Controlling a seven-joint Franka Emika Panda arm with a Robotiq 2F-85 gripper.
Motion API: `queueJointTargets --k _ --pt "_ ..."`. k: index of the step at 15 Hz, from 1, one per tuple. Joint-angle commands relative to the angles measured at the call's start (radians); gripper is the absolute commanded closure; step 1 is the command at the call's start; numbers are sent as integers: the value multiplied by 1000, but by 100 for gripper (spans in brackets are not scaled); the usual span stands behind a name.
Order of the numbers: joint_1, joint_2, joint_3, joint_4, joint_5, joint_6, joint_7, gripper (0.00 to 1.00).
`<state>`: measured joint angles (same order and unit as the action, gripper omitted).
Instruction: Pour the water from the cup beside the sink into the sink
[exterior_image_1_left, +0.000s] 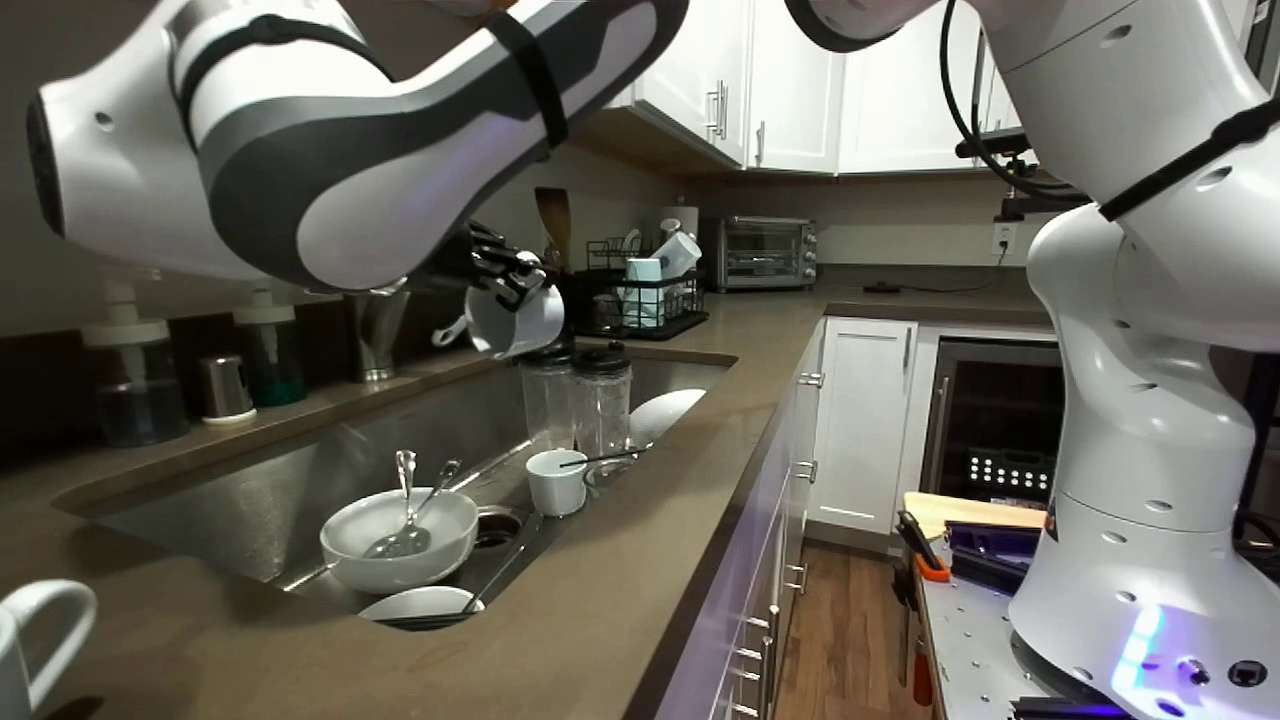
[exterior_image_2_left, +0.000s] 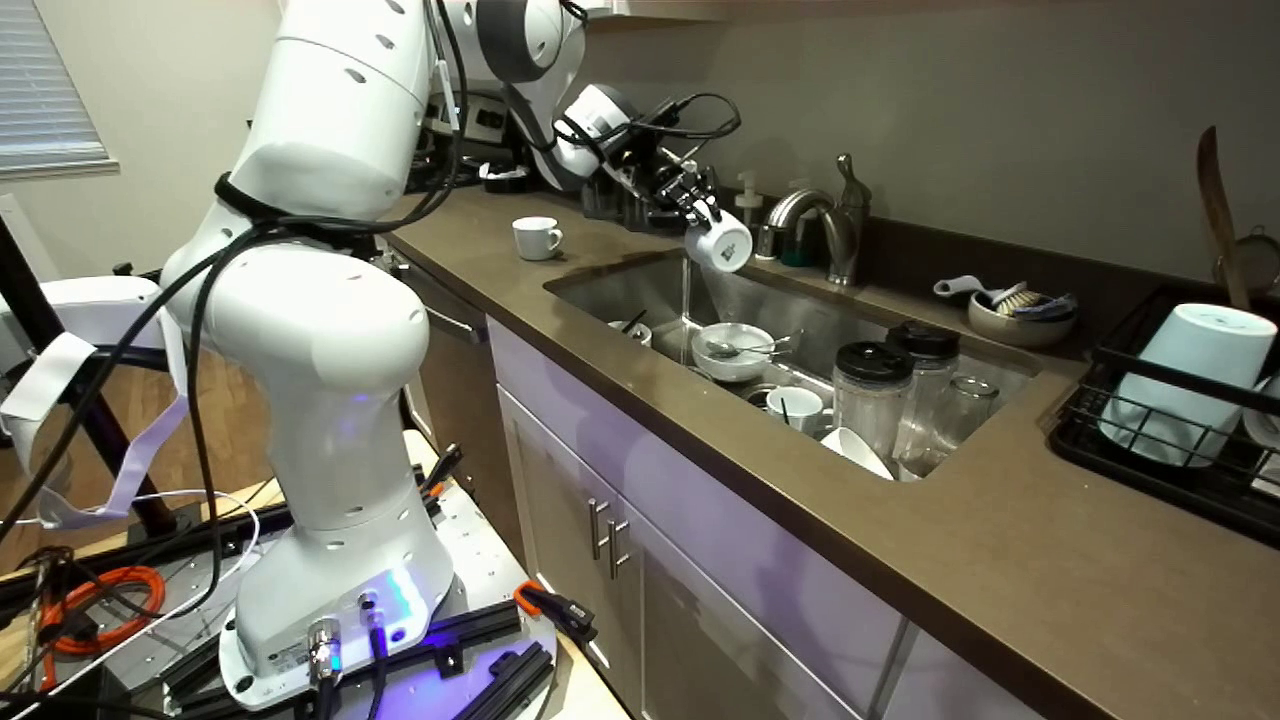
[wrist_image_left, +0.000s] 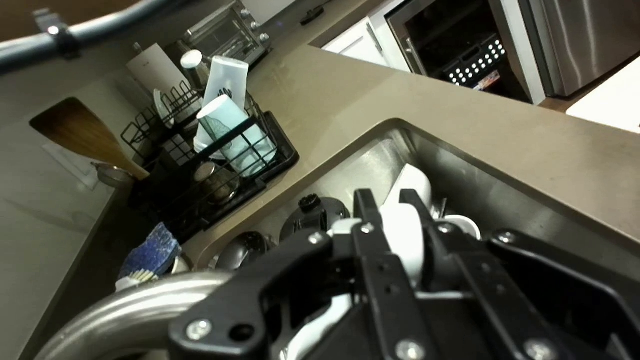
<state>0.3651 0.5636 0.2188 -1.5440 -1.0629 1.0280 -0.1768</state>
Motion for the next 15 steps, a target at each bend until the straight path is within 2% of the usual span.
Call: queueJointTargets --k 1,4,8,15 --pt "-22 -27 33 -4 32 98 23 95" --pt "-33 -48 41 -21 63 204 44 95" --pt "-62 -97 49 -46 177 385 81 95" --pt "-113 -183 28 -116 333 779 84 94"
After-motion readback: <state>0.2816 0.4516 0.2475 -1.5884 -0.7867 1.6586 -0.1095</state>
